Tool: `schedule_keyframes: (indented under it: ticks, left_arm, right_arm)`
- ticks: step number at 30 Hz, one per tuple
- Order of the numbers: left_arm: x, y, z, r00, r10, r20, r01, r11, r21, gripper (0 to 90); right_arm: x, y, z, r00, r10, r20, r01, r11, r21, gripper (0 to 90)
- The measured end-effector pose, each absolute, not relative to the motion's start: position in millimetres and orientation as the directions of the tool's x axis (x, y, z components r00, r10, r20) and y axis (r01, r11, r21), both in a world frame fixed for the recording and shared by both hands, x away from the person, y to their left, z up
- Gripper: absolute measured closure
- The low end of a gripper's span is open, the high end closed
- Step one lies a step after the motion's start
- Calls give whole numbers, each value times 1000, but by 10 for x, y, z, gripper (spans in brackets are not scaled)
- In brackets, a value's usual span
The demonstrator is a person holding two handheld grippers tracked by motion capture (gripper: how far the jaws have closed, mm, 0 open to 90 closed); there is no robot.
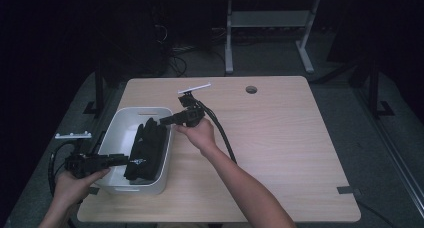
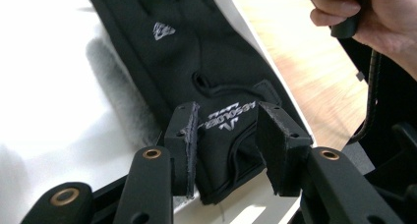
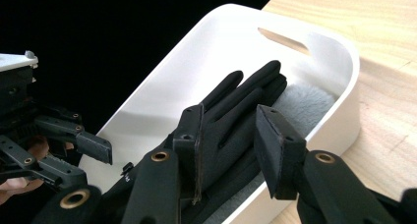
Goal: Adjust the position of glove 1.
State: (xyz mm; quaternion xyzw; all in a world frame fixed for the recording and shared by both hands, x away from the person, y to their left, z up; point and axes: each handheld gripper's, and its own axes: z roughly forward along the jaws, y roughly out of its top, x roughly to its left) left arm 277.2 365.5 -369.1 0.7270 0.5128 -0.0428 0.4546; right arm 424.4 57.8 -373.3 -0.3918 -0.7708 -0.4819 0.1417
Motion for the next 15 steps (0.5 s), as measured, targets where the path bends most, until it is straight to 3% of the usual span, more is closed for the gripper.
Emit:
schedule_keyframes:
  ticks: [8,15]
  left_arm:
    - [2796,3562,-3594,495,695,-521,767,-69,637,607]
    - [2828,3452,-3530,509,684,-522,759,-70,648,558]
  right_arm:
    - [4244,397,-3639,-650,464,602,740,204,641,577]
    - [4236,260,-3586,-653,458,604,733,180,656,530]
